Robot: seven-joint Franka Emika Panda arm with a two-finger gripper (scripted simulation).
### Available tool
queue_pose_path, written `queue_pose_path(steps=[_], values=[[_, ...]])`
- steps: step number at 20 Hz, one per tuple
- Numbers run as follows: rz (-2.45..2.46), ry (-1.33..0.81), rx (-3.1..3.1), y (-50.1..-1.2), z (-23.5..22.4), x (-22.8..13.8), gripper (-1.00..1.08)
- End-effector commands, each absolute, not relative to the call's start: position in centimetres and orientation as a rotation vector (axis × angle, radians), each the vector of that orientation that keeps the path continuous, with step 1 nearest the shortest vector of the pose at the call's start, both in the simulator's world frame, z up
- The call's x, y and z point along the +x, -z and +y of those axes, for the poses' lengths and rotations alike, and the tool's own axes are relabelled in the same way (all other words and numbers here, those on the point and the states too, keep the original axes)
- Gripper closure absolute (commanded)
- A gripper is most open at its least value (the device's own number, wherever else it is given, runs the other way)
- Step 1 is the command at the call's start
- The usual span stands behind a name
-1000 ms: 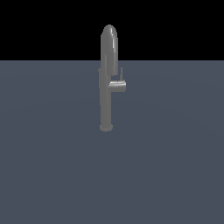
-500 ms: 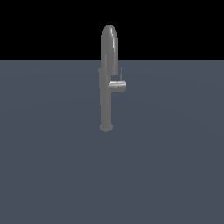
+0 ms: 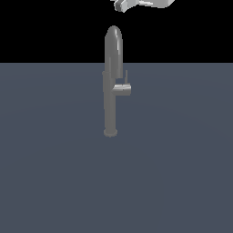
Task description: Turn on the faucet by rotating a designated handle.
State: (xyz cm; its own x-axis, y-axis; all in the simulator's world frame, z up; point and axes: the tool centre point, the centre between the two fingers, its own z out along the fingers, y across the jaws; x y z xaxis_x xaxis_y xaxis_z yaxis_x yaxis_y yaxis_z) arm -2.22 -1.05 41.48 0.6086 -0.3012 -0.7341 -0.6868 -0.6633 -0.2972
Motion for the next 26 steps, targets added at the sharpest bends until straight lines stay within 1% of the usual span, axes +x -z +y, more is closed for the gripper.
queue_pose_path(steps=[1,15,21,26], values=[[0.814,-0.939,-2.189,-40.3,-1.4,-1.0,1.08],[1.02,-1.196,-1.684,-31.6,-2.9,4.8,1.08],[1.082,-1.27,-1.489,-28.0,-3.0,6.1,1.08],[1.113,-1.307,-1.379,-25.8,-2.9,6.6,1.08]])
